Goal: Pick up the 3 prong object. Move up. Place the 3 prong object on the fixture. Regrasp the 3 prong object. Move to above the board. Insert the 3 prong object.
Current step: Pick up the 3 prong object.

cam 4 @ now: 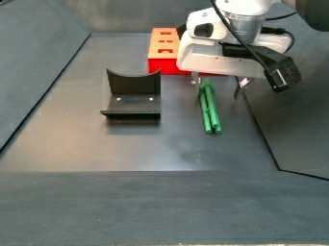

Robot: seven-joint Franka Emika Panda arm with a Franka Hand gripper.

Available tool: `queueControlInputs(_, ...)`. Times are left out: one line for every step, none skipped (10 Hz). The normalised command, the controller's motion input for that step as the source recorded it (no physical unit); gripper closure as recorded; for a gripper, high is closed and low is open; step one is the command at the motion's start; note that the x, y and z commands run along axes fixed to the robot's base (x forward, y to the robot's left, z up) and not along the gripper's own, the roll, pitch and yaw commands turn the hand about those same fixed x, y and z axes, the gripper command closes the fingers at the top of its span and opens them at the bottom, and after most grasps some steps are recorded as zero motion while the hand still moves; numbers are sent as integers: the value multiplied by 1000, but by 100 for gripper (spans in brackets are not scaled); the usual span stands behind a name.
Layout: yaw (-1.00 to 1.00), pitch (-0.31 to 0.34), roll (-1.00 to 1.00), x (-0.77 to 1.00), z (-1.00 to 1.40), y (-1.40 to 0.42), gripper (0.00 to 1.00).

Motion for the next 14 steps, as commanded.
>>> queueControlInputs(-97, -217, -67, 314, 0, 0, 0)
queueControlInputs(-229, -171, 0, 291, -6, 0, 0)
queueControlInputs(-254, -100, 226, 74, -180, 0, 0)
queueControlInputs(-306, -90, 309, 86, -311, -23, 0)
queueControlInputs(-134, -40, 211, 0, -251, 0, 0)
queueControlInputs(0, -47, 0, -3, -29, 0, 0)
queueControlInputs(0, -47, 10, 0, -111, 23, 0)
queueControlInputs(126, -90, 0, -11, -109, 206, 0)
queueControlInputs(80, -66, -13, 0, -31, 154, 0)
queueControlInputs(57, -16, 0, 0, -40, 80, 0)
queueControlInputs(0, 0, 0, 0, -34, 0, 0)
queueControlInputs(0, -19, 23, -3, -206, 0, 0)
queueControlInputs(0, 0, 0, 0, 0, 0, 100)
queueControlInputs(0, 0, 0, 0, 0, 0, 100)
